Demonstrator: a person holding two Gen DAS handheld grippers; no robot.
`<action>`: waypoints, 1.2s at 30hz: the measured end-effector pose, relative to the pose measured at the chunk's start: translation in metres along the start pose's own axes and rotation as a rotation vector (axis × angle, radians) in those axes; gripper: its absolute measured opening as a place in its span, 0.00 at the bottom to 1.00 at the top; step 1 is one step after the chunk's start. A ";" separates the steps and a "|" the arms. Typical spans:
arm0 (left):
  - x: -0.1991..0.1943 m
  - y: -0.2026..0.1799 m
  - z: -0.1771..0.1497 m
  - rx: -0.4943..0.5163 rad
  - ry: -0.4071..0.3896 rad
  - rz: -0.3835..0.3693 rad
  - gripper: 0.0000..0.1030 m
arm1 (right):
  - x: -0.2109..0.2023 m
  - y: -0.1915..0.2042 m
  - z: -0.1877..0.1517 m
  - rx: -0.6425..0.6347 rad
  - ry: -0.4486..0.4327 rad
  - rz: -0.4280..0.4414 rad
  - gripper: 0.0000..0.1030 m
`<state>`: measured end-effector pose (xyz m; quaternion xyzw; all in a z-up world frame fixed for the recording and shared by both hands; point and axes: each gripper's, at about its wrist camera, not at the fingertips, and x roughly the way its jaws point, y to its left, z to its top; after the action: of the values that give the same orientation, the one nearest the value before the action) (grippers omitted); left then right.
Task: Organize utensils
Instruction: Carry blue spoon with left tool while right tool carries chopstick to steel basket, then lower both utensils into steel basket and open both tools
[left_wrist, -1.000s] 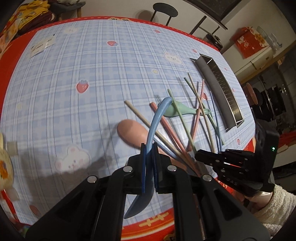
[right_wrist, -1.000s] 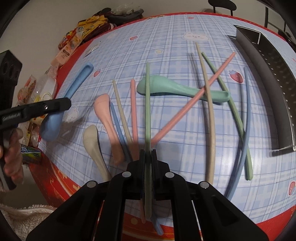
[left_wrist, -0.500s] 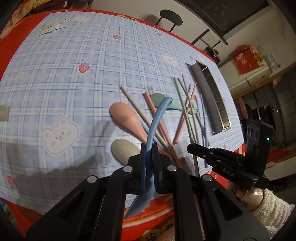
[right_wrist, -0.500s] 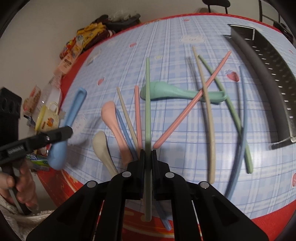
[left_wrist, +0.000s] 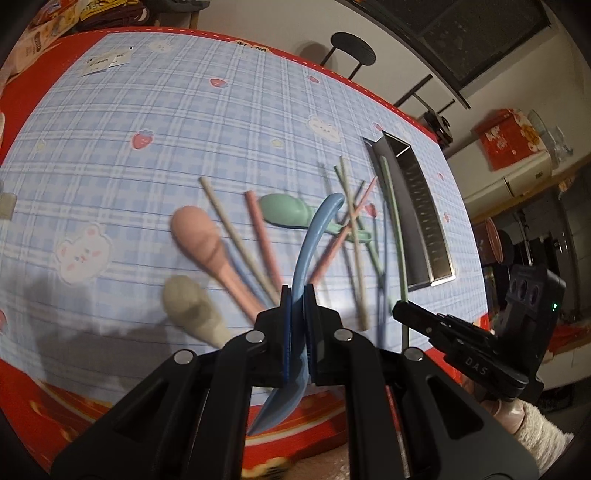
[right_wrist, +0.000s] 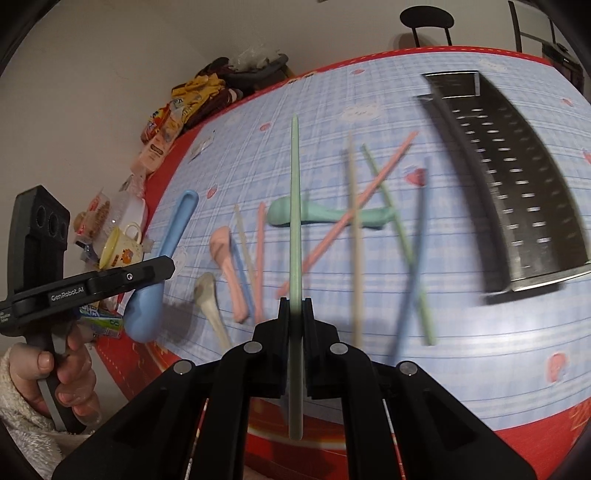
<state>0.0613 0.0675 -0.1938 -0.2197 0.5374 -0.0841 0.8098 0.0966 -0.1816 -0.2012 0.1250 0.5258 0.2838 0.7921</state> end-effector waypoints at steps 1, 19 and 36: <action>0.003 -0.009 0.000 -0.013 -0.004 0.000 0.10 | -0.006 -0.008 0.002 -0.003 -0.006 -0.003 0.07; 0.081 -0.171 0.035 -0.088 -0.060 0.054 0.10 | -0.046 -0.152 0.073 0.000 -0.024 0.017 0.07; 0.175 -0.227 0.113 -0.151 -0.054 0.148 0.10 | -0.033 -0.199 0.096 0.105 0.004 0.012 0.07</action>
<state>0.2578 -0.1695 -0.2015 -0.2421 0.5349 0.0226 0.8092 0.2374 -0.3524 -0.2349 0.1688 0.5409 0.2607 0.7817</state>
